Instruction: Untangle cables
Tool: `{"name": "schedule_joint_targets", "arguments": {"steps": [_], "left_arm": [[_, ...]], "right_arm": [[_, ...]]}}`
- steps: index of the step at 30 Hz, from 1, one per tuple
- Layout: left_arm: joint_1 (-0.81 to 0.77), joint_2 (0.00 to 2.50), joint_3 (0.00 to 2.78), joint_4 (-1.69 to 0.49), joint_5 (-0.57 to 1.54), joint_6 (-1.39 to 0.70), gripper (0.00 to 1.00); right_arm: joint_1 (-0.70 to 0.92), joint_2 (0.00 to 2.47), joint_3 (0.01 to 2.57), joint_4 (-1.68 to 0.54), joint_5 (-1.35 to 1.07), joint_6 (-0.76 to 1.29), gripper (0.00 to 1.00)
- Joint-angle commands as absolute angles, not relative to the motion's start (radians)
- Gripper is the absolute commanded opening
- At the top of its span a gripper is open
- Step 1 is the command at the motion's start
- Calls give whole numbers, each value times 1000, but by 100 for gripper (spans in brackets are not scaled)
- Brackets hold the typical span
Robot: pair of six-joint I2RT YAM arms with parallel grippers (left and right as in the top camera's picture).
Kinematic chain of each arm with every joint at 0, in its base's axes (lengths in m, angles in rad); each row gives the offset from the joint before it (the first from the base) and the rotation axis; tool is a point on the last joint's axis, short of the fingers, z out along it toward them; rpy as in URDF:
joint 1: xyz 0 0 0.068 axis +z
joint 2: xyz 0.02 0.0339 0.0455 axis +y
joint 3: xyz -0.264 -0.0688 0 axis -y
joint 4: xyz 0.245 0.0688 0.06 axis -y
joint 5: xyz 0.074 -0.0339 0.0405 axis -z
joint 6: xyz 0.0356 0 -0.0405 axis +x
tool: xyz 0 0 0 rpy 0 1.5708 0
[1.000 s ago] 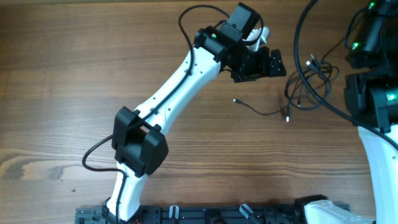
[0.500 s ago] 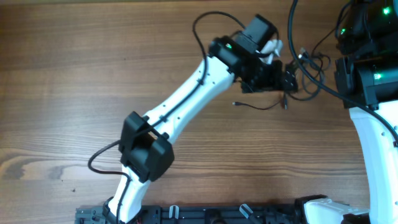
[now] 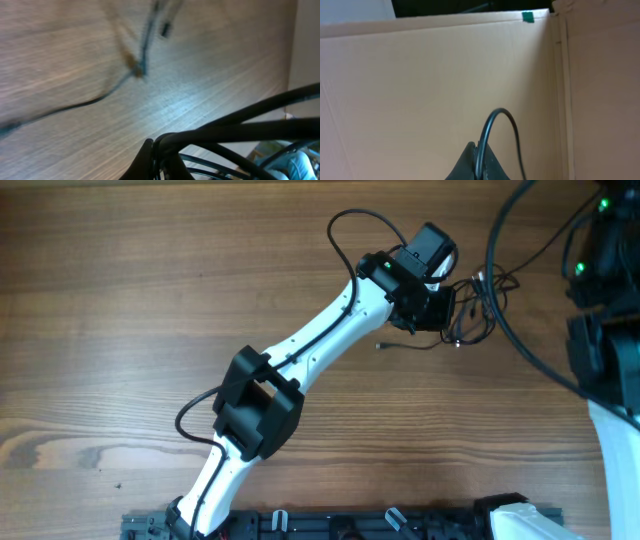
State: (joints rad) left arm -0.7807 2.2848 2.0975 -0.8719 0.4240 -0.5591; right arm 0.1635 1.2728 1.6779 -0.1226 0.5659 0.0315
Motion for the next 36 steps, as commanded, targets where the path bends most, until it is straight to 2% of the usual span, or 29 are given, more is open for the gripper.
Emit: {"name": "schedule_joint_targets", "arguments": {"steps": [1, 5, 8, 14, 18, 22, 29, 32, 34, 36], "left_arm": [[-712, 2296, 2092, -891, 394, -488, 4], [-519, 2208, 2092, -1124, 111, -365, 4], [-332, 2090, 2092, -1248, -51, -368, 4], [-7, 1875, 2092, -1307, -57, -381, 4], [103, 1784, 2092, -1326, 3, -365, 4], [101, 1734, 2092, -1353, 60, -366, 4], [-7, 1732, 2092, -1377, 150, -345, 4], [-93, 1732, 2092, -1357, 152, -344, 4], [-131, 1732, 2091, -1346, 148, -344, 4], [-154, 1732, 2092, -1332, 148, -343, 4]], "right_arm": [[162, 1187, 1690, -185, 561, 93, 4], [136, 1150, 1690, -319, 562, 106, 4], [63, 1156, 1689, -396, 554, 148, 4], [-162, 1183, 1689, -505, 331, 203, 4], [-244, 1217, 1689, -508, 180, 210, 4], [-244, 1260, 1689, -280, 167, 179, 4], [-244, 1472, 1689, 564, 168, -498, 4], [-244, 1532, 1689, 608, 275, -710, 4], [-250, 1534, 1687, 528, 320, -704, 4], [-266, 1536, 1687, 453, 212, -697, 4]]}}
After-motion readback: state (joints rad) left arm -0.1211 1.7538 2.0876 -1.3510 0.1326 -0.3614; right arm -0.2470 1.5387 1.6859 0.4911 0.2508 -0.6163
